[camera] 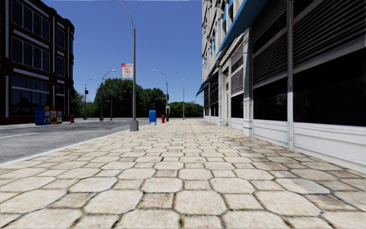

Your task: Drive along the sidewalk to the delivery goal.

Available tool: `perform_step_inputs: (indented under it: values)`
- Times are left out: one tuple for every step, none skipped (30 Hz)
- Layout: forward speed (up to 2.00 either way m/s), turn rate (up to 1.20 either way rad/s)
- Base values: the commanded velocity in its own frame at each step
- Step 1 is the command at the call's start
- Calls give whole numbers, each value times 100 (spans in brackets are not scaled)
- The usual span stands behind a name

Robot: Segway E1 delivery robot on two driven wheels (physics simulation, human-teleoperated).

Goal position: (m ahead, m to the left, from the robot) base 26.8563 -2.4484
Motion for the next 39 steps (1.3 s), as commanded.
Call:
perform_step_inputs:
  values:
    - [200,0]
    - [200,0]
    - [200,0]
    - [200,0]
    - [200,0]
    - [200,0]
    - [200,0]
    - [200,0]
    - [200,0]
    - [200,0]
    - [200,0]
    - [200,0]
    - [200,0]
    - [200,0]
    - [200,0]
    - [200,0]
    - [200,0]
    - [200,0]
    - [200,0]
    - [200,0]
    - [200,0]
    - [200,0]
    - [200,0]
    - [200,0]
    - [200,0]
    - [200,0]
    - [200,0]
    - [200,0]
    - [200,0]
    - [200,0]
    - [200,0]
    - [200,0]
    - [200,0]
    - [200,0]
    - [200,0]
    - [200,0]
    - [200,0]
    - [200,0]
    - [200,0]
